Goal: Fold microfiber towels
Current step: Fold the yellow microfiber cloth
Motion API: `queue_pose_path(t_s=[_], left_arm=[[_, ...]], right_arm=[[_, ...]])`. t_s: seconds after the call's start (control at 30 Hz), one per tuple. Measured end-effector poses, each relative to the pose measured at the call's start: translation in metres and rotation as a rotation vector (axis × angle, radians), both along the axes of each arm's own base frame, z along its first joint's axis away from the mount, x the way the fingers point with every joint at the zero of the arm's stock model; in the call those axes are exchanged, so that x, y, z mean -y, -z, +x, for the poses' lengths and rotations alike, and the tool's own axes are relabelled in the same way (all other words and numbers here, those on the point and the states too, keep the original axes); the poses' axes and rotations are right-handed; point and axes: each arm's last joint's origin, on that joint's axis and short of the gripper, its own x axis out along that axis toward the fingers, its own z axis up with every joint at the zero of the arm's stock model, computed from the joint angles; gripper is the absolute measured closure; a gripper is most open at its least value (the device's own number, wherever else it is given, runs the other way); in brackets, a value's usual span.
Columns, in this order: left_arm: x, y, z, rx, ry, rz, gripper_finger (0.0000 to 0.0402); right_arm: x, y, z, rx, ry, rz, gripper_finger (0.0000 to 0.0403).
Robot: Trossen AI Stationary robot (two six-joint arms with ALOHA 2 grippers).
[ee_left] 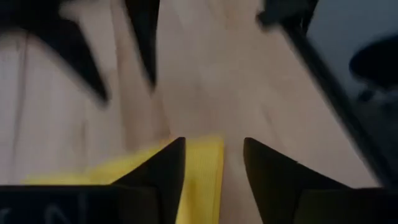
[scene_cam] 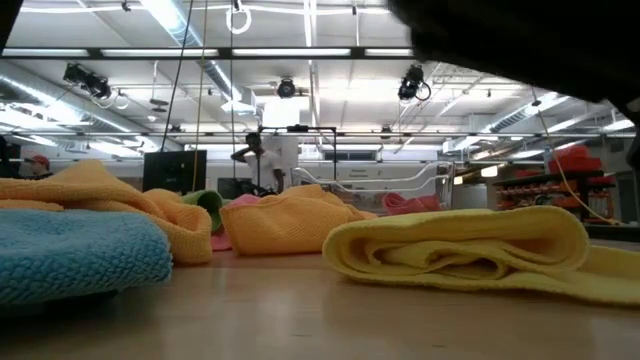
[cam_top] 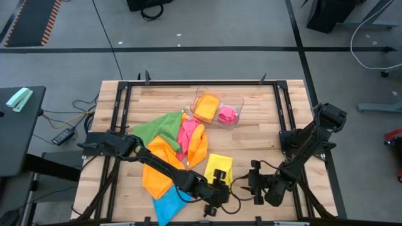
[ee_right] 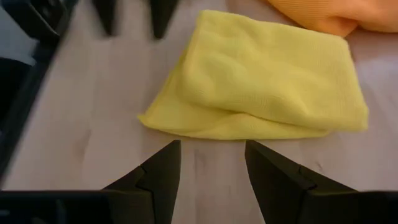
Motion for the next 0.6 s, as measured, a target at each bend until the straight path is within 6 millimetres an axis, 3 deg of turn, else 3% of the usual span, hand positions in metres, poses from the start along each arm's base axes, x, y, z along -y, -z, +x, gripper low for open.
queue_pose_path(t_s=[0.23, 0.6], left_arm=[[-0.003, 0.022, 0.007, -0.011, 0.029, 0.092, 0.0184], [-0.015, 0.038, 0.006, -0.106, 0.025, 0.211, 0.02]], right_arm=[[0.0, 0.013, 0.005, -0.008, 0.022, -0.045, 0.0215], [-0.002, 0.011, 0.006, 0.02, 0.025, -0.016, 0.0215]])
